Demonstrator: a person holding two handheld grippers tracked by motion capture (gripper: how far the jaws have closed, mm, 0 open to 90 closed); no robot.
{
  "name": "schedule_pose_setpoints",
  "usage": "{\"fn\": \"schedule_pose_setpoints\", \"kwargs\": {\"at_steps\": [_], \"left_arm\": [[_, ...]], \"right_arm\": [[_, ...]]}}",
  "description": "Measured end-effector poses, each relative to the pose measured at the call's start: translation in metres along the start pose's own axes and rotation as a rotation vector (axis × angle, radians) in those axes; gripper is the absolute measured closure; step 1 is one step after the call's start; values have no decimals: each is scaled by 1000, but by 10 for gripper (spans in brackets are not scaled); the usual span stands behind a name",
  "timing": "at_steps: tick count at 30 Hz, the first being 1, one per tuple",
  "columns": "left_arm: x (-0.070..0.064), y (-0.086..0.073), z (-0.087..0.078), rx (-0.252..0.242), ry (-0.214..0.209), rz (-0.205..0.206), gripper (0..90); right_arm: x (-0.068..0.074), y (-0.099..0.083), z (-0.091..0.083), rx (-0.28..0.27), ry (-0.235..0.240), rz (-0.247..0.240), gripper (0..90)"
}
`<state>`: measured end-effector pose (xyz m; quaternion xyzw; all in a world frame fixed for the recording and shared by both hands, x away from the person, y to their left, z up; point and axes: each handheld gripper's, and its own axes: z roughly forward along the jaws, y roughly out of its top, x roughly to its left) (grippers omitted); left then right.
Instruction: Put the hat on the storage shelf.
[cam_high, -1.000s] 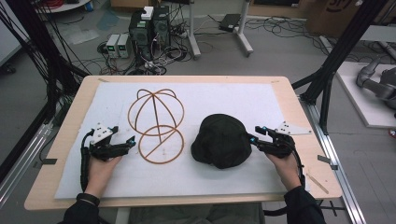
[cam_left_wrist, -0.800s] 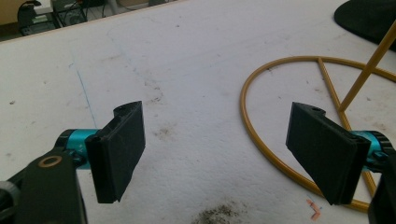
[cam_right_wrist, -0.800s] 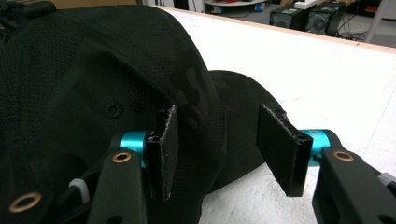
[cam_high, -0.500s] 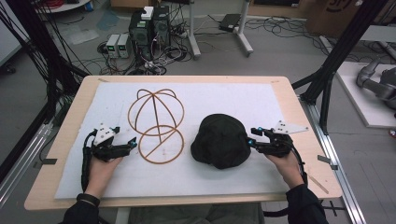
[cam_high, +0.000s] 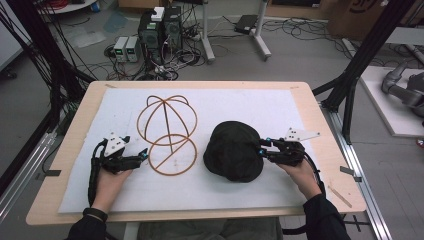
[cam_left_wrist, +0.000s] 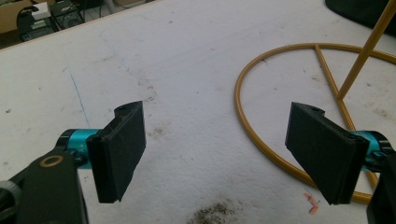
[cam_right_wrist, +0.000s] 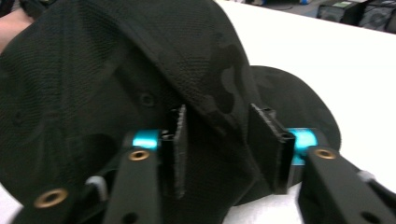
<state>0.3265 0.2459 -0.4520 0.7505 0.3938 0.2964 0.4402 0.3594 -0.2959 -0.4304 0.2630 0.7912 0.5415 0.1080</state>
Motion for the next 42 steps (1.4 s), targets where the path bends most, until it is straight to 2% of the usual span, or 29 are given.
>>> {"fn": "schedule_pose_setpoints", "kwargs": {"at_steps": [1, 2, 5, 7, 11, 13, 14, 16, 18, 23, 26, 27, 29, 30, 31, 32, 38, 42], "left_arm": [[-1, 0, 0, 3, 1, 6, 204], [-1, 0, 0, 3, 1, 6, 204], [-1, 0, 0, 7, 3, 15, 205], [-2, 0, 1, 8, 4, 18, 207], [-3, 1, 1, 14, 2, 35, 208], [-3, 1, 1, 15, 2, 36, 208], [-3, 1, 1, 15, 2, 36, 208], [-3, 1, 1, 15, 2, 36, 208], [-3, 1, 1, 14, 2, 36, 208], [-3, 1, 1, 14, 1, 36, 208], [-3, 1, 1, 16, 0, 42, 208], [-4, 1, 1, 17, 0, 44, 208], [-4, 1, 2, 15, 0, 43, 208], [-4, 1, 2, 17, -1, 43, 208], [-4, 1, 2, 17, -1, 43, 208], [-4, 1, 2, 17, -2, 42, 209], [-4, 1, 2, 22, -7, 46, 209], [-5, 1, 3, 26, -6, 50, 210]], "right_arm": [[2, 1, 1, 3, -7, -17, 648], [2, 1, 1, 3, -7, -17, 648], [5, 3, -1, 13, -27, -50, 757], [9, 6, -1, 22, -48, -90, 819], [11, 7, -1, 28, -60, -90, 841], [13, 9, -3, 15, -97, -77, 872], [13, 9, -3, 15, -97, -77, 872], [14, 14, -5, -12, -118, -41, 880], [16, 16, -5, -21, -129, -37, 880], [29, 34, -7, -90, -188, -10, 883], [32, 39, -10, -105, -215, -5, 885], [35, 44, -13, -119, -238, 9, 887], [36, 47, -16, -130, -245, 12, 889], [38, 53, -21, -156, -261, 25, 894], [38, 53, -21, -156, -261, 25, 894], [40, 60, -25, -182, -277, 21, 898], [45, 67, -26, -175, -287, 12, 900], [48, 66, -28, -139, -275, -33, 897]]}}
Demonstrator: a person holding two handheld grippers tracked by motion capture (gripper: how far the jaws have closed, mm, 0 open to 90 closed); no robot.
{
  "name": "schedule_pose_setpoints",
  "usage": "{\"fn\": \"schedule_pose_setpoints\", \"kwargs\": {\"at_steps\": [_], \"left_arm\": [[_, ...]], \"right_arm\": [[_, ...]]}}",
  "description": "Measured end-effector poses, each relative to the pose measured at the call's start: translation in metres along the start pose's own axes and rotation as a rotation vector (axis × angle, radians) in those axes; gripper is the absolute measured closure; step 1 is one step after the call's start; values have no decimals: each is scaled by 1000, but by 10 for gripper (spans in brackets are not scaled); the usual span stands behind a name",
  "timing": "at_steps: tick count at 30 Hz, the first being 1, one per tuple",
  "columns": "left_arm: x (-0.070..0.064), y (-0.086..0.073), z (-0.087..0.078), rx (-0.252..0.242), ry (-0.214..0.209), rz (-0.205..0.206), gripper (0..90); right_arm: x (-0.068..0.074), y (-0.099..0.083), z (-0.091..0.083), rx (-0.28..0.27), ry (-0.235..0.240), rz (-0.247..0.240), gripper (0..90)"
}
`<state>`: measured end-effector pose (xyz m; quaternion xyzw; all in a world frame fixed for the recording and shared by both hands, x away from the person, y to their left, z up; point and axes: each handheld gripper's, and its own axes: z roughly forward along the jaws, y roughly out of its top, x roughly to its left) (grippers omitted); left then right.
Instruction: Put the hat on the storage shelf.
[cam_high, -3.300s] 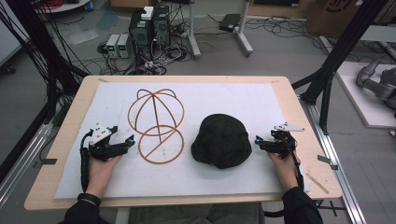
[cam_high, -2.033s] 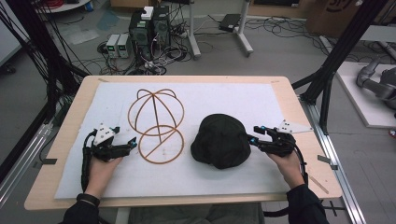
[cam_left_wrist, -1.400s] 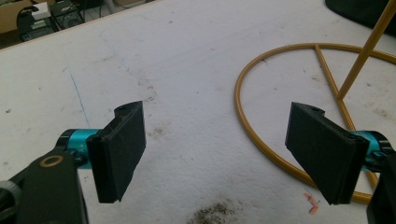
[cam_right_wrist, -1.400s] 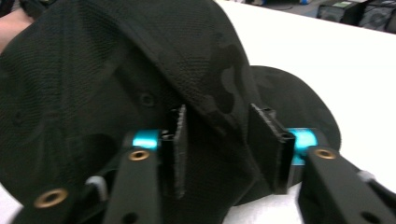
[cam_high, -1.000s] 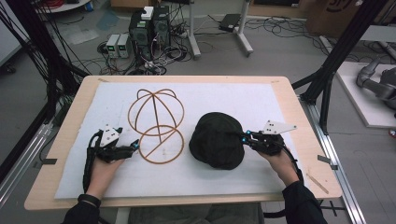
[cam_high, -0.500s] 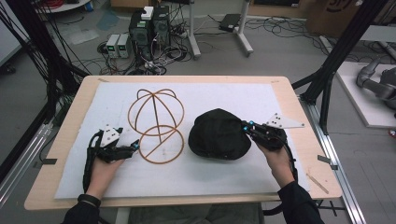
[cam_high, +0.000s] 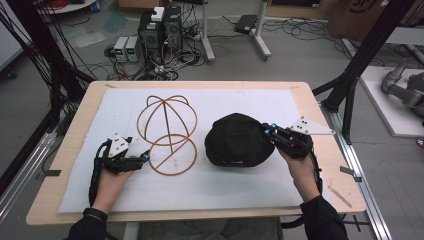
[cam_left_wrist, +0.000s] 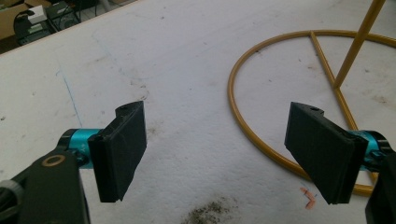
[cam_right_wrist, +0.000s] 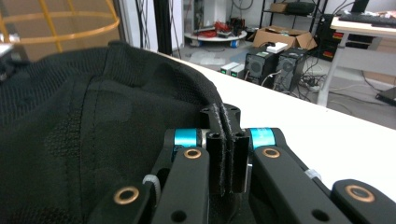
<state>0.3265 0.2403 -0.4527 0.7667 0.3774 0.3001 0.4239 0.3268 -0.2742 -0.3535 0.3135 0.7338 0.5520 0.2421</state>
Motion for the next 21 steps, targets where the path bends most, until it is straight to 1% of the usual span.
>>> {"fn": "schedule_pose_setpoints", "kwargs": {"at_steps": [2, 3, 9, 12, 13, 14, 15, 16, 18, 19, 20, 21], "left_arm": [[0, 0, 0, 9, 2, 7, 210], [0, 0, 1, 13, 0, 8, 210], [-1, 1, 2, 28, 4, 20, 211], [-2, 1, 2, 31, 5, 23, 212], [-2, 1, 2, 31, 5, 23, 212], [-2, 1, 2, 31, 6, 23, 212], [-2, 1, 3, 31, 6, 25, 212], [-2, 1, 3, 32, 3, 26, 212], [-3, 1, 3, 34, 3, 30, 213], [-3, 1, 3, 36, 4, 31, 214], [-3, 1, 3, 35, 4, 32, 214], [-3, 2, 4, 38, 2, 34, 214]], "right_arm": [[0, 0, 0, 5, 3, -9, 895], [2, 1, -1, 17, -9, -34, 887], [4, 3, 1, 51, 21, -76, 826], [5, 5, 1, 78, 34, -116, 795], [5, 5, 1, 78, 34, -116, 795], [5, 5, 0, 92, 36, -133, 788], [6, 4, -2, 111, 46, -172, 772], [6, 4, -2, 111, 46, -172, 772], [9, 2, -4, 153, 59, -183, 754], [7, 0, -6, 148, 60, -227, 711], [7, 0, -6, 148, 60, -227, 711], [5, -2, -7, 150, 70, -224, 682]]}}
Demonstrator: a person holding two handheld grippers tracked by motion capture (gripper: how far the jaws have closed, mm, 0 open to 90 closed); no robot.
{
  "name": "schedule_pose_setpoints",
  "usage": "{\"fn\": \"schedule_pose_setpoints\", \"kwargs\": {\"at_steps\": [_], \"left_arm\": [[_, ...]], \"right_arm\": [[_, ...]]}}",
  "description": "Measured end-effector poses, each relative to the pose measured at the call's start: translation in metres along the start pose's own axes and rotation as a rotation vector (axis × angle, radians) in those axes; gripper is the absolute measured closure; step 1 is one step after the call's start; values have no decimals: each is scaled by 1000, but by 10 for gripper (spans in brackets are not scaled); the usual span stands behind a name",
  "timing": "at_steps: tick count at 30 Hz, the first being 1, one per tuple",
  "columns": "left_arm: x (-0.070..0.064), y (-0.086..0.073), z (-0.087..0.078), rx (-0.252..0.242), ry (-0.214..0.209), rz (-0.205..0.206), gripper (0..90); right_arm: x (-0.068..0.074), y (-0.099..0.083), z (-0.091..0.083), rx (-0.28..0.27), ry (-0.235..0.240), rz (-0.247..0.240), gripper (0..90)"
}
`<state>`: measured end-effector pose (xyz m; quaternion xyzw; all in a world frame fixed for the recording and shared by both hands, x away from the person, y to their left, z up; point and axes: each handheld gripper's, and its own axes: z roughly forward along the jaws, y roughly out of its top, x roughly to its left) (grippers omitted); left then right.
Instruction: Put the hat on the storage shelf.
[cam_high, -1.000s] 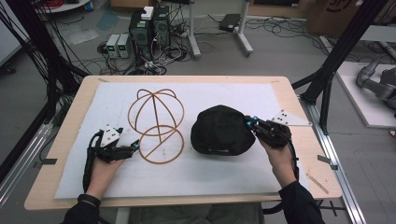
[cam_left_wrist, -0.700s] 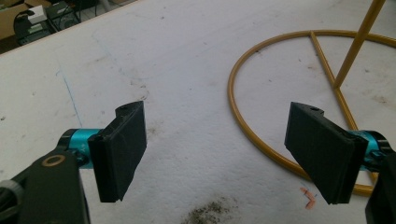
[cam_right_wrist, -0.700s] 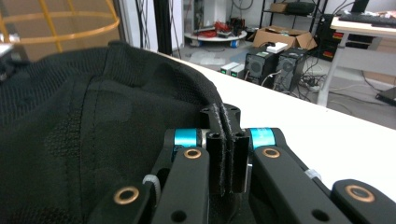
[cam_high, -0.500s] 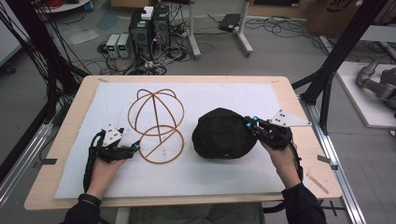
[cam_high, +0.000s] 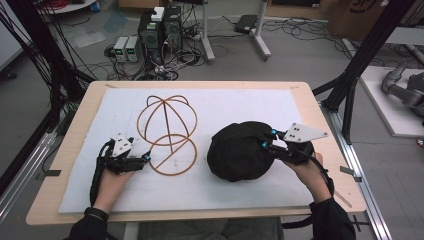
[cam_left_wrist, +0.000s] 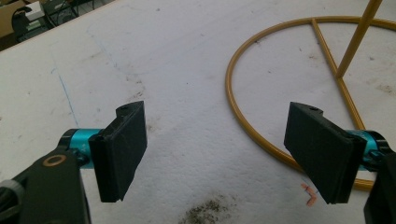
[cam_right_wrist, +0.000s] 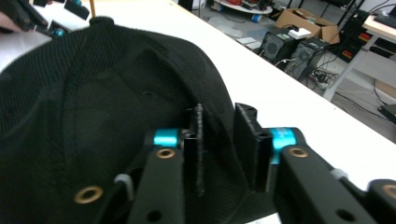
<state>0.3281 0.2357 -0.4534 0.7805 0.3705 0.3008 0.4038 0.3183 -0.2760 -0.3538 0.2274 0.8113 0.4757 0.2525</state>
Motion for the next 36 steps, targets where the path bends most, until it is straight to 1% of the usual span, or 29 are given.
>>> {"fn": "schedule_pose_setpoints", "kwargs": {"at_steps": [3, 4, 5, 6, 7, 10, 12, 13, 14, 15, 16, 18, 20, 21, 22, 23, 25, 26, 27, 29, 30, 31, 36], "left_arm": [[0, 0, 0, 8, 0, 6, 215], [-1, 0, 1, 9, 1, 8, 214], [-1, 0, 1, 9, 1, 9, 215], [-1, 0, 1, 8, 0, 10, 215], [-1, 1, 1, 14, -2, 14, 215], [-2, 1, 2, 20, -3, 23, 217], [-3, 1, 2, 26, -4, 35, 218], [-3, 1, 2, 24, -2, 35, 220], [-3, 1, 2, 30, -5, 43, 220], [-3, 1, 2, 35, -3, 50, 220], [-4, 1, 3, 36, -4, 50, 222], [-4, 1, 3, 41, -3, 54, 224], [-5, 2, 3, 42, -1, 58, 224], [-5, 2, 3, 42, -1, 59, 226], [-5, 2, 3, 44, -2, 63, 226], [-5, 2, 4, 46, -2, 66, 227], [-6, 2, 4, 52, -4, 70, 228], [-6, 2, 4, 53, -4, 69, 229], [-6, 2, 4, 53, -4, 69, 230], [-6, 2, 5, 59, -4, 77, 231], [-7, 2, 5, 60, -6, 78, 231], [-7, 2, 5, 59, -6, 77, 233], [-7, 2, 5, 66, -5, 87, 234]], "right_arm": [[-2, -2, -1, -6, 9, 9, 669], [-5, -2, -2, -3, 20, 30, 649], [-5, -3, -2, -6, 33, 35, 647], [-5, -4, -2, -7, 48, 33, 642], [-5, -4, -2, -7, 48, 33, 642], [-5, -5, -2, -9, 68, 31, 617], [-6, -6, -2, -7, 68, 38, 609], [-8, -7, -3, -14, 78, 41, 591], [-8, -7, -3, -14, 78, 41, 591], [-10, -8, -4, -17, 81, 51, 586], [-11, -10, -5, -17, 94, 51, 581], [-12, -12, -6, -16, 104, 52, 579], [-13, -13, -5, -17, 105, 49, 579], [-13, -15, -6, -14, 116, 49, 579], [-13, -15, -6, -14, 116, 49, 579], [-13, -15, -5, -17, 132, 39, 572], [-13, -16, -5, -18, 141, 40, 557], [-12, -15, -4, -18, 152, 37, 555], [-12, -15, -4, -18, 152, 37, 555], [-10, -15, -3, -20, 173, 13, 537], [-10, -15, -3, -20, 173, 13, 537], [-8, -15, -2, -20, 187, 5, 528], [-5, -14, 1, -15, 210, 2, 514]]}}
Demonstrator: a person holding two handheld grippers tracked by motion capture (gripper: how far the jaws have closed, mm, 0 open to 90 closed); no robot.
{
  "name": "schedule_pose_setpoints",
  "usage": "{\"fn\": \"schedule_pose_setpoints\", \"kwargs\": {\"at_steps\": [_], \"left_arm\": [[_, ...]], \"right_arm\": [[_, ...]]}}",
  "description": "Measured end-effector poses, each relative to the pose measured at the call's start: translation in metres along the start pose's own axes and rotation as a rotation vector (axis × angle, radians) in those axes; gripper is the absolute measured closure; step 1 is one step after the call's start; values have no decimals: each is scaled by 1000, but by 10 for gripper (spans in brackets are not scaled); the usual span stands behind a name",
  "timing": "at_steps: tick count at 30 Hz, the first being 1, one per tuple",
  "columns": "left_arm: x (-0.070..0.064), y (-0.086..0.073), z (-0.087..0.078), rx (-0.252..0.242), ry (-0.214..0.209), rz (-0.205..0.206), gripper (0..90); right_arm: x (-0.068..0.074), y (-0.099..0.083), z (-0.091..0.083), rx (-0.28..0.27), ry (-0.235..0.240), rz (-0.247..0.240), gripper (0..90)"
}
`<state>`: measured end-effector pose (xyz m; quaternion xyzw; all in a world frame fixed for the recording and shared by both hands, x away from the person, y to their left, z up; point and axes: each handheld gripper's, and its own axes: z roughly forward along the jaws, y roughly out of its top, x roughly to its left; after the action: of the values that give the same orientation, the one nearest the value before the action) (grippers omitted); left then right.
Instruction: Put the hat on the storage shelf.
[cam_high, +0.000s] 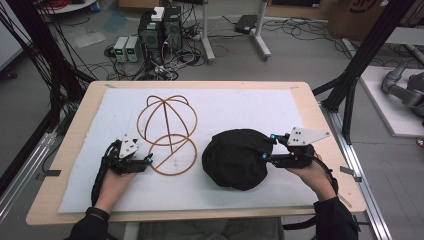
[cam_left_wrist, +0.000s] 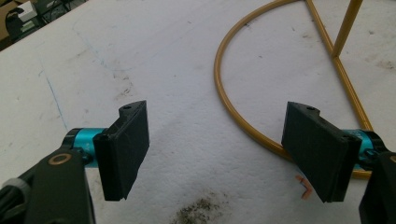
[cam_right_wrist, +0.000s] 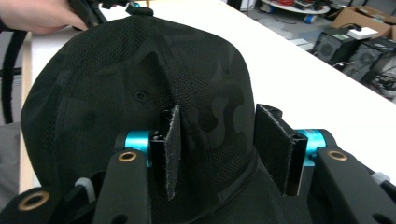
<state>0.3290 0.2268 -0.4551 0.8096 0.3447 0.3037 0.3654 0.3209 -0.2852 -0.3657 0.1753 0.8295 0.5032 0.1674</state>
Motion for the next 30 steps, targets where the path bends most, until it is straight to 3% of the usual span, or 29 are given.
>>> {"fn": "schedule_pose_setpoints", "kwargs": {"at_steps": [14, 17, 20, 26, 30], "left_arm": [[-2, 0, 1, 7, -6, 19, 249], [-2, 1, 1, 8, -6, 21, 250], [-2, 1, 1, 9, -7, 27, 250], [-2, 1, 1, 10, -7, 28, 250], [-3, 1, 1, 11, -8, 31, 251]], "right_arm": [[7, -3, 9, 48, 82, -35, 478], [10, -2, 11, 65, 71, -55, 486], [15, -4, 15, 113, 28, -72, 494], [26, -5, 19, 121, 16, -95, 499], [31, -5, 20, 113, 42, -98, 497]]}}
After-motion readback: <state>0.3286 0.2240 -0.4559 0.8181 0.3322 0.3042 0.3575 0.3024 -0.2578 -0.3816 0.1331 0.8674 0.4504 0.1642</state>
